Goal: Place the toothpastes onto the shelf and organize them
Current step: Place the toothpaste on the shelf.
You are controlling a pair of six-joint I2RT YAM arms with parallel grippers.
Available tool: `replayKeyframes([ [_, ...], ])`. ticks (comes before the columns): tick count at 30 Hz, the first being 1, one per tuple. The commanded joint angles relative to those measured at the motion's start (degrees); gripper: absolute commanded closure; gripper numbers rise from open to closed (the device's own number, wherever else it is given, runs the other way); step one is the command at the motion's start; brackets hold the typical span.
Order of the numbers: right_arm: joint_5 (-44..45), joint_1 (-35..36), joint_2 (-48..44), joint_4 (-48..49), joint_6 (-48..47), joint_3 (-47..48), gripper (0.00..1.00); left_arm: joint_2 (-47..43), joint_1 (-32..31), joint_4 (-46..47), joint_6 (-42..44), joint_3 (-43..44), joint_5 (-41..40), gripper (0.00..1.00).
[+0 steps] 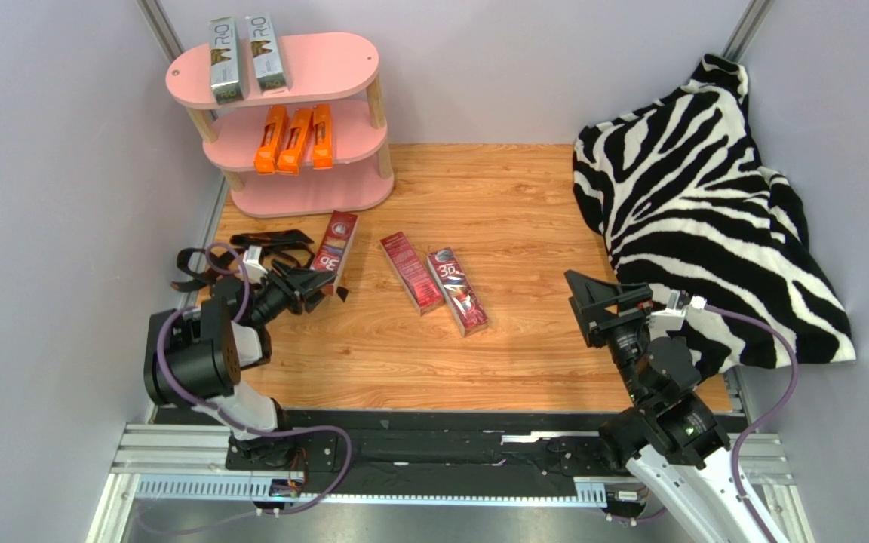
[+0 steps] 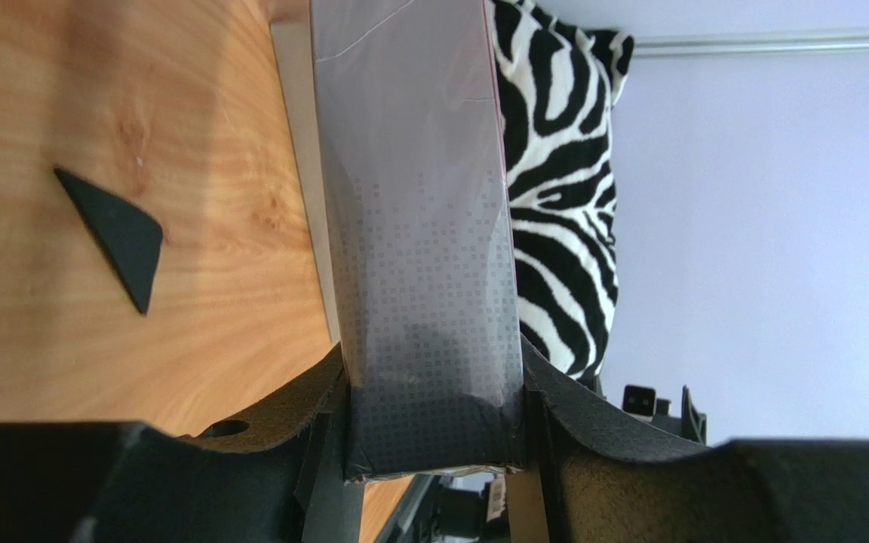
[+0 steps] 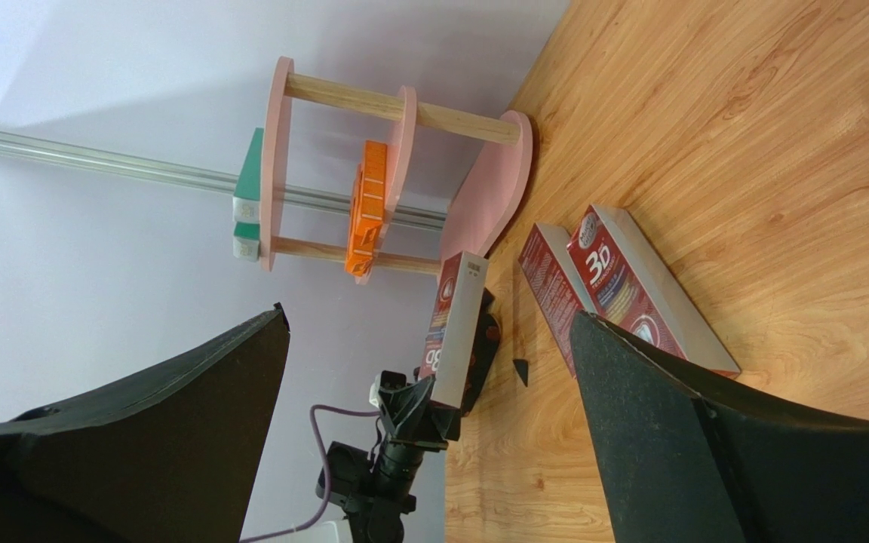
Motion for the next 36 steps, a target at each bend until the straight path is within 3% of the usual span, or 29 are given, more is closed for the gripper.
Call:
replayKeyframes([
  [1, 1.7, 0.1, 1.5, -0.2, -4.8, 3.6, 0.0, 8.4, 1.0, 25.4, -7.7, 3.2, 1.0, 0.78],
  [5, 2.0, 0.2, 3.3, -0.3, -7.2, 5.0, 0.0, 13.9, 1.0, 27.5, -7.9, 5.3, 0.1, 0.8],
  [20, 0.7, 0.0, 9.4, 1.9, -10.6, 6.6, 0.0, 16.4, 1.0, 27.5, -10.1, 12.2, -6.3, 0.79],
  [36, -0.4, 0.2, 9.0, 0.4, -12.0, 7.6, 0.0, 27.9, 1.0, 25.7, -15.7, 27.2, -10.4, 0.78],
])
